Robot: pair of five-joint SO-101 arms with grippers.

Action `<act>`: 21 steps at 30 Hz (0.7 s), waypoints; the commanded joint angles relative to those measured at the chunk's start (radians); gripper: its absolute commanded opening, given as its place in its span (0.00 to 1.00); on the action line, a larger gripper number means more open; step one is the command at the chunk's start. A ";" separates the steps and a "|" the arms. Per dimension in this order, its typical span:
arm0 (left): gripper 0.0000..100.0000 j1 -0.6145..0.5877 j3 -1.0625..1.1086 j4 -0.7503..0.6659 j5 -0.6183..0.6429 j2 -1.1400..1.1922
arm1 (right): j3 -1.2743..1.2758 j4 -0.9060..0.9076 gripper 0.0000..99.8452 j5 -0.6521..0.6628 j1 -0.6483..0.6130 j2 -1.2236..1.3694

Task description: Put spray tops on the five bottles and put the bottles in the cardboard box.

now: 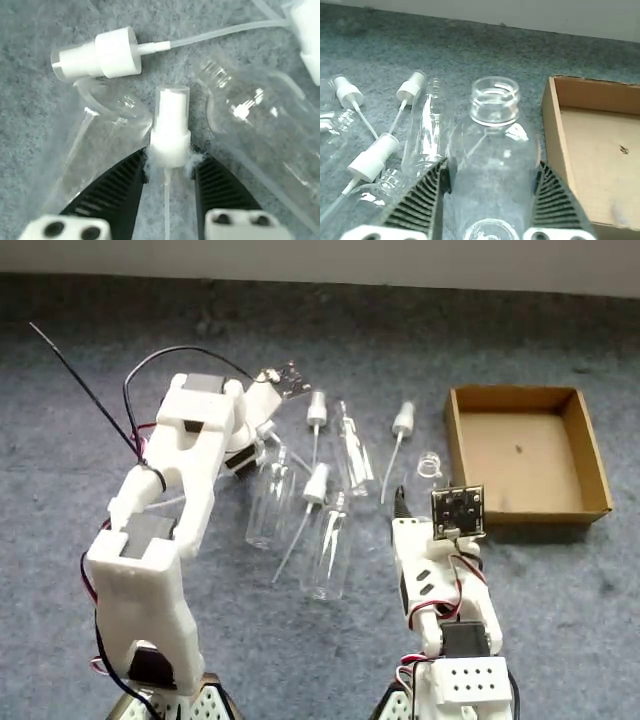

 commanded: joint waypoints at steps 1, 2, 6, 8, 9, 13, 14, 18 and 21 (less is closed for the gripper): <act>0.12 0.018 -0.082 0.008 -0.006 0.024 | 0.108 -0.027 0.11 -0.008 -0.005 -0.021; 0.12 0.019 -0.084 0.008 -0.006 0.025 | 0.108 -0.027 0.11 -0.006 -0.005 -0.021; 0.12 0.022 -0.084 0.009 -0.009 0.025 | 0.108 -0.027 0.11 -0.003 -0.005 -0.021; 0.12 0.022 -0.085 0.009 -0.009 0.031 | 0.108 -0.027 0.11 -0.003 -0.005 -0.021; 0.12 0.022 -0.084 0.009 -0.009 0.033 | 0.108 -0.027 0.11 -0.003 -0.005 -0.021; 0.12 0.022 -0.076 0.009 -0.009 0.035 | 0.108 -0.027 0.11 -0.003 -0.005 -0.021; 0.11 0.022 -0.076 0.009 -0.009 0.035 | 0.108 -0.027 0.11 -0.003 -0.005 -0.021; 0.11 0.024 -0.074 0.009 -0.009 0.036 | 0.108 -0.027 0.11 -0.003 -0.005 -0.021; 0.07 0.024 -0.074 0.009 -0.009 0.036 | 0.108 -0.027 0.11 -0.003 -0.005 -0.021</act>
